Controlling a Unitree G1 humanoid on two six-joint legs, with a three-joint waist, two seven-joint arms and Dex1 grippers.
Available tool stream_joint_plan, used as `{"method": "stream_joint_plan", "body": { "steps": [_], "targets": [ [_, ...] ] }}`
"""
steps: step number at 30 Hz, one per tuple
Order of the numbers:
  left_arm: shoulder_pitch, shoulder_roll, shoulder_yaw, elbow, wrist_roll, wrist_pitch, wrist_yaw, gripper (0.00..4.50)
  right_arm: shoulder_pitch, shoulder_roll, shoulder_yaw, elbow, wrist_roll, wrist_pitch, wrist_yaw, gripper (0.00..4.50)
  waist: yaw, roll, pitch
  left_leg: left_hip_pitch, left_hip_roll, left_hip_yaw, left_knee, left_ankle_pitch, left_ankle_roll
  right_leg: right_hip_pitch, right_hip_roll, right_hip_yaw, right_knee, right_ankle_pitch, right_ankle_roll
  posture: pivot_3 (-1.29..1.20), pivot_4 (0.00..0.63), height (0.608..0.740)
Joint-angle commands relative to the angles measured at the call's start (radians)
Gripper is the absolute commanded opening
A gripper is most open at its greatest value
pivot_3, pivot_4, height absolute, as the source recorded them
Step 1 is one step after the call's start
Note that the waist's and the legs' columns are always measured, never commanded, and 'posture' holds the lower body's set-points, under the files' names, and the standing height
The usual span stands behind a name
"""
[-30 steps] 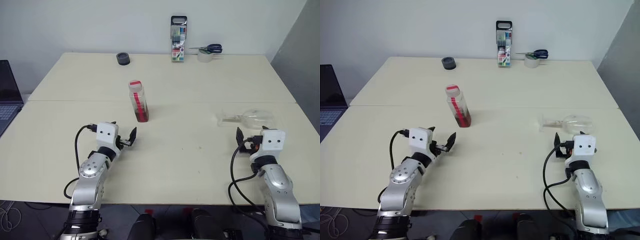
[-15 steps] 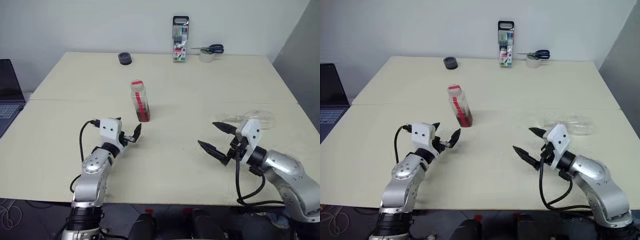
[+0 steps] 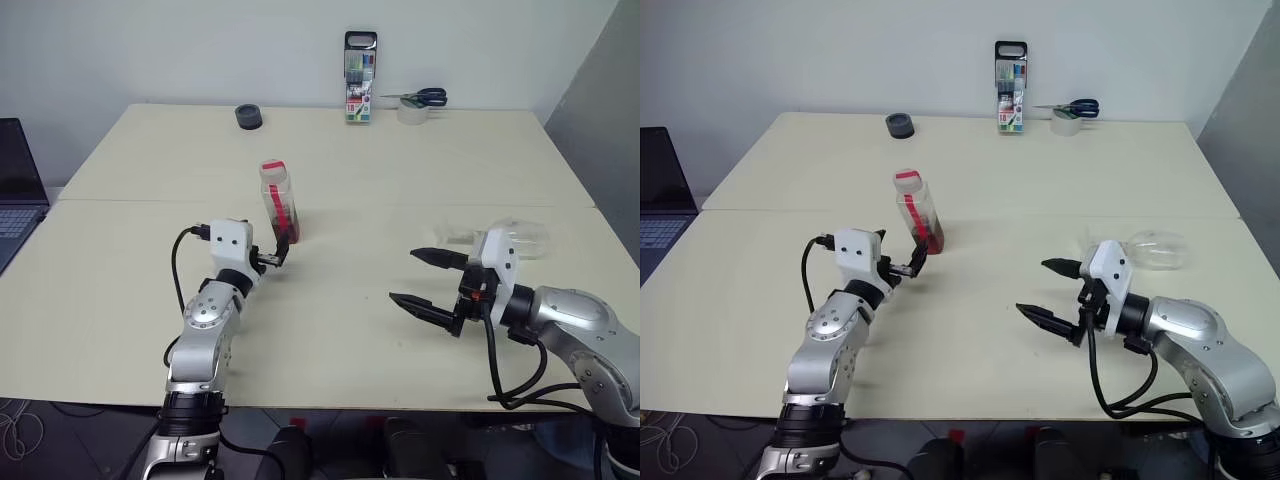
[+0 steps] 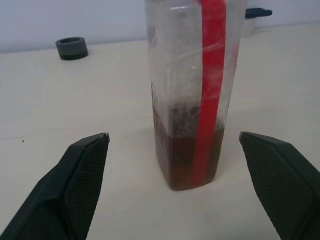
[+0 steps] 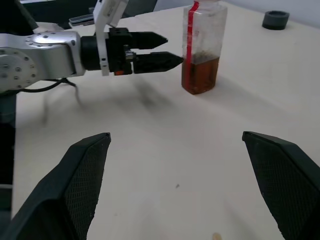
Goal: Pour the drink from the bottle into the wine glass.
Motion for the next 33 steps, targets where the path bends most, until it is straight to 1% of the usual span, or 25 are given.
{"method": "stream_joint_plan", "body": {
  "steps": [1,17,26,33],
  "targets": [
    [-0.044,-0.004,-0.002,0.016,0.003,-0.023,0.003,4.45,-0.034,-0.014,-0.009,-0.045,0.027,0.002,0.01,4.5,0.0,0.0,0.0,0.0,0.0,0.0,0.0,0.0,0.0,0.0,0.0,0.0,0.0,0.0,0.0,0.0,0.15,0.74],
    [-0.19,-0.03,-0.01,0.175,0.017,-0.08,0.015,4.45,-0.093,-0.021,-0.008,-0.05,0.074,0.053,0.014,4.5,0.0,0.0,0.0,0.0,0.0,0.0,0.0,0.0,0.0,0.0,0.0,0.0,0.0,0.0,0.0,0.0,0.15,0.74],
    [-0.28,-0.052,-0.007,0.244,0.045,-0.11,0.076,4.45,-0.139,-0.016,-0.004,-0.021,0.095,0.065,0.021,4.5,0.001,-0.001,0.0,-0.001,0.0,0.0,0.0,0.0,0.0,0.0,0.0,0.0,0.0,0.0,0.0,0.0,0.15,0.74],
    [-0.312,-0.066,-0.009,0.268,0.057,-0.108,0.109,4.45,-0.16,-0.009,0.003,0.0,0.098,0.063,0.025,4.5,0.0,-0.001,0.001,-0.001,0.0,0.0,0.0,0.0,-0.001,-0.001,0.0,0.0,0.0,0.0,0.0,0.0,0.15,0.74]
  ]
}}
